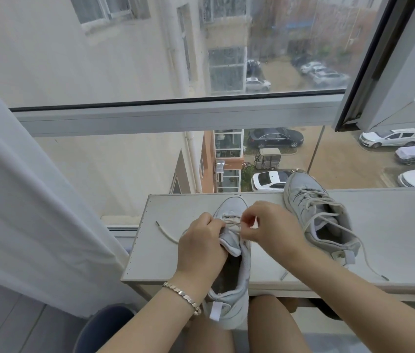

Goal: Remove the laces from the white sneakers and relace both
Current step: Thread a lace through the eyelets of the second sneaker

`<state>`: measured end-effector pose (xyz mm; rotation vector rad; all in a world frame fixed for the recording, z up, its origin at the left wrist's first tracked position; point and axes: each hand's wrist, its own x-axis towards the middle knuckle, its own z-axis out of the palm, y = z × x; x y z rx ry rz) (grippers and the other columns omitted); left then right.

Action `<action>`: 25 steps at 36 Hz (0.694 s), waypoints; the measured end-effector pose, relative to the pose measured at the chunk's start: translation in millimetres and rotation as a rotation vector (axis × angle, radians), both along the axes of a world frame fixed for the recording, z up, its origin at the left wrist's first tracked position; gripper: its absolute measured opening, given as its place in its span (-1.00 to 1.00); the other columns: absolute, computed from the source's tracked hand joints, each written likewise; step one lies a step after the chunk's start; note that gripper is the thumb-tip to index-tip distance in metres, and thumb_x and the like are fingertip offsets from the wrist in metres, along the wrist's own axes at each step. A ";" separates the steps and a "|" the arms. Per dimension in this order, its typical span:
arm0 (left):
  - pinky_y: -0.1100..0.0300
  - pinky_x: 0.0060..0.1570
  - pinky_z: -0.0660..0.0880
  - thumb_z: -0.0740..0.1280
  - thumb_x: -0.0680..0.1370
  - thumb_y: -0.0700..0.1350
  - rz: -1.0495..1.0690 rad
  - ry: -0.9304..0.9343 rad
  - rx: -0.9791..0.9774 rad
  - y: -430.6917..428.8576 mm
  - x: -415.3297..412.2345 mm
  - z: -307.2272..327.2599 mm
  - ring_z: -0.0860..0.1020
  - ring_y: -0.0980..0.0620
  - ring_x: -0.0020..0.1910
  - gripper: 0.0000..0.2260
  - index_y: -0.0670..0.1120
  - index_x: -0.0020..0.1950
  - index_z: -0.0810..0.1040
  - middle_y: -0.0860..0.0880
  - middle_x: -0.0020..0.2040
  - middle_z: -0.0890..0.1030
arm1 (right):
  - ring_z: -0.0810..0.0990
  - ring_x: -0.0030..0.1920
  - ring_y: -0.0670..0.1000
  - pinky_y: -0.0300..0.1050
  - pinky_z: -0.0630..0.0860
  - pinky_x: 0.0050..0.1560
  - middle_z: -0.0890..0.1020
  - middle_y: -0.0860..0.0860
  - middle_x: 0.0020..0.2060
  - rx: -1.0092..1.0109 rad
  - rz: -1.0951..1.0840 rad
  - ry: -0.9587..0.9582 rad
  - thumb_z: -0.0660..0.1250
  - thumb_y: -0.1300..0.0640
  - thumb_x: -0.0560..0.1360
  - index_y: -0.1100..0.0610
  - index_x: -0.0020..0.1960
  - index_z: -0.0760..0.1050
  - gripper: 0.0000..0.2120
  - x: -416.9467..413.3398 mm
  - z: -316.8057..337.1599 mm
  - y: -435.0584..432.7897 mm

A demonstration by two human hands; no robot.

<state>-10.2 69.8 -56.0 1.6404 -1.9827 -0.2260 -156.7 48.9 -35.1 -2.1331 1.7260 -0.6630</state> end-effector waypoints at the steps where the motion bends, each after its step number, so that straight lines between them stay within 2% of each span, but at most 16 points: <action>1: 0.19 -0.19 0.39 0.33 0.47 -0.20 0.008 -0.003 0.005 -1.6 1.8 0.1 0.50 -0.03 -0.04 -0.81 -0.10 0.07 0.61 -0.03 -0.05 0.54 | 0.39 -0.38 -0.18 -0.30 0.26 -0.39 0.50 -0.15 -0.34 -0.019 -0.035 -0.042 0.38 0.11 0.40 0.00 -0.26 0.56 -0.93 -7.3 4.4 1.5; 3: 0.17 -0.16 0.42 0.32 0.47 -0.20 0.015 -0.012 0.015 -3.6 5.0 -0.3 0.49 -0.02 -0.02 -0.79 -0.08 0.08 0.60 -0.01 -0.04 0.53 | 0.42 -0.39 -0.18 -0.27 0.25 -0.40 0.48 -0.18 -0.41 -0.070 -0.179 -0.116 0.40 0.12 0.36 -0.05 -0.36 0.47 -0.82 -28.2 14.5 2.5; 5: 0.16 -0.16 0.43 0.33 0.46 -0.22 0.005 -0.029 0.014 -4.4 6.0 -1.2 0.49 -0.02 -0.01 -0.79 -0.06 0.07 0.61 0.00 -0.04 0.54 | 0.47 -0.35 -0.06 -0.21 0.26 -0.38 0.52 -0.12 -0.39 -0.099 -0.351 -0.076 0.39 0.11 0.35 -0.01 -0.37 0.50 -0.86 -51.9 25.4 2.0; 7: 0.15 -0.17 0.43 0.33 0.44 -0.23 -0.007 -0.035 0.010 -4.7 4.6 -1.8 0.49 -0.02 -0.02 -0.80 -0.07 0.04 0.61 0.00 -0.05 0.54 | 0.50 -0.26 0.06 -0.18 0.28 -0.36 0.57 -0.05 -0.31 -0.048 -0.454 0.115 0.37 0.10 0.39 0.04 -0.28 0.58 -0.92 -69.6 34.7 0.4; 9: 0.14 -0.18 0.43 0.33 0.43 -0.24 -0.008 -0.043 0.006 -4.9 2.8 -2.1 0.49 -0.02 -0.02 -0.81 -0.08 0.01 0.61 0.00 -0.06 0.55 | 0.52 -0.16 0.12 -0.16 0.34 -0.31 0.61 0.05 -0.21 0.042 -0.458 0.330 0.31 0.12 0.44 0.11 -0.18 0.62 -0.88 -74.0 37.0 -1.7; 10: 0.14 -0.19 0.43 0.34 0.43 -0.25 -0.007 -0.044 0.004 -4.8 2.2 -1.9 0.49 -0.03 -0.02 -0.81 -0.09 0.00 0.62 -0.01 -0.07 0.55 | 0.53 -0.09 0.14 -0.13 0.40 -0.24 0.62 0.07 -0.13 0.040 -0.419 0.375 0.29 0.15 0.45 0.14 -0.11 0.63 -0.85 -71.5 36.1 -2.4; 11: 0.13 -0.20 0.44 0.34 0.41 -0.26 -0.008 -0.040 0.002 -4.4 1.9 -1.5 0.50 -0.04 -0.04 -0.82 -0.10 -0.02 0.62 -0.02 -0.09 0.56 | 0.54 -0.01 0.15 -0.11 0.43 -0.12 0.62 0.08 -0.04 -0.004 -0.348 0.343 0.29 0.19 0.46 0.16 -0.04 0.64 -0.83 -66.3 34.7 -2.9; 13: 0.11 -0.25 0.47 0.38 0.37 -0.30 -0.019 -0.033 0.003 -3.4 1.8 -0.4 0.53 -0.08 -0.09 -0.81 -0.13 -0.06 0.64 -0.05 -0.14 0.57 | 0.54 0.09 0.10 -0.11 0.38 0.08 0.61 0.04 0.07 -0.082 -0.139 0.169 0.31 0.21 0.48 0.14 0.08 0.62 -0.79 -48.6 33.0 -1.7; 15: 0.10 -0.34 0.48 0.42 0.32 -0.34 -0.030 -0.033 0.002 -2.6 1.6 0.9 0.55 -0.11 -0.17 -0.81 -0.14 -0.11 0.65 -0.06 -0.21 0.57 | 0.48 0.19 0.01 -0.15 0.32 0.20 0.56 -0.02 0.17 0.005 0.085 0.071 0.26 0.11 0.55 0.09 0.23 0.53 -0.73 -27.9 27.4 -1.8; 17: 0.11 -0.41 0.47 0.46 0.28 -0.34 -0.032 -0.041 -0.007 -2.1 1.6 2.2 0.55 -0.10 -0.24 -0.81 -0.14 -0.17 0.65 -0.05 -0.26 0.56 | 0.40 0.26 -0.03 -0.18 0.28 0.25 0.48 -0.04 0.25 0.173 0.191 0.090 0.19 0.01 0.58 0.04 0.32 0.43 -0.67 -10.4 14.7 -5.5; 20: 0.12 -0.45 0.45 0.49 0.27 -0.32 -0.037 -0.057 -0.010 -1.5 2.2 2.8 0.56 -0.08 -0.26 -0.83 -0.13 -0.19 0.65 -0.05 -0.27 0.56 | 0.46 0.15 0.02 -0.11 0.38 0.14 0.44 0.01 0.18 0.283 0.168 0.123 0.20 -0.03 0.57 0.07 0.21 0.49 -0.71 3.5 2.1 -11.5; 23: 0.10 -0.42 0.45 0.47 0.30 -0.30 -0.045 -0.074 0.002 -2.1 1.2 4.0 0.55 -0.09 -0.24 -0.85 -0.14 -0.17 0.65 -0.06 -0.24 0.57 | 0.49 0.01 0.05 -0.15 0.38 -0.02 0.45 0.05 0.04 0.316 0.131 0.142 0.25 0.00 0.54 0.14 0.04 0.56 -0.76 6.2 1.9 -18.3; 25: 0.10 -0.46 0.45 0.48 0.28 -0.30 -0.052 -0.083 0.000 -2.3 0.5 4.5 0.55 -0.10 -0.27 -0.85 -0.14 -0.20 0.64 -0.06 -0.26 0.56 | 0.48 -0.19 0.06 -0.15 0.36 -0.20 0.45 0.07 -0.15 0.368 0.126 0.175 0.25 0.01 0.55 0.16 -0.15 0.55 -0.75 7.3 3.9 -21.5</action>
